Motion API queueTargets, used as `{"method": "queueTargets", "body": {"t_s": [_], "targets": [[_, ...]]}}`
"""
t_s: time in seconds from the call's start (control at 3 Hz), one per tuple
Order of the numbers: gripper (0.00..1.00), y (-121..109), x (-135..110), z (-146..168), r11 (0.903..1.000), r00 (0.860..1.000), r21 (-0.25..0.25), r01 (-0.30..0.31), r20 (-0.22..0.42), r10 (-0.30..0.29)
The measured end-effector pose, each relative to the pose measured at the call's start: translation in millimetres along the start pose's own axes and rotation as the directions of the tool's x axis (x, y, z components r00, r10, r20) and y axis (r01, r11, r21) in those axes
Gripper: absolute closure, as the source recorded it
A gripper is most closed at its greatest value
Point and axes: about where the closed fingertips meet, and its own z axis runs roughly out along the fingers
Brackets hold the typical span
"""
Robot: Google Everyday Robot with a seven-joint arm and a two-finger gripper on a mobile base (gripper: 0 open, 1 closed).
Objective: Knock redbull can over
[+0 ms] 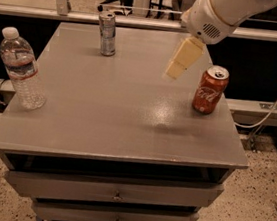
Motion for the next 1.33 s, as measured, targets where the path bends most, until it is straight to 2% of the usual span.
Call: {"method": "queueTargets", "body": {"t_s": [0.33, 0.67, 1.0, 1.33], "targets": [[0.00, -5.6, -12.9, 20.1, 0.9999, 0.998, -0.001, -0.012, 0.064, 0.012], [0.00, -20.8, -42.0, 61.5, 0.9995, 0.985, -0.001, -0.031, 0.168, 0.031], [0.00, -46.5, -80.1, 104.2, 0.9971, 0.954, 0.008, -0.075, 0.291, 0.070], [0.00, -67.3, -113.8, 128.5, 0.9923, 0.915, 0.001, -0.124, 0.388, 0.114]]}}
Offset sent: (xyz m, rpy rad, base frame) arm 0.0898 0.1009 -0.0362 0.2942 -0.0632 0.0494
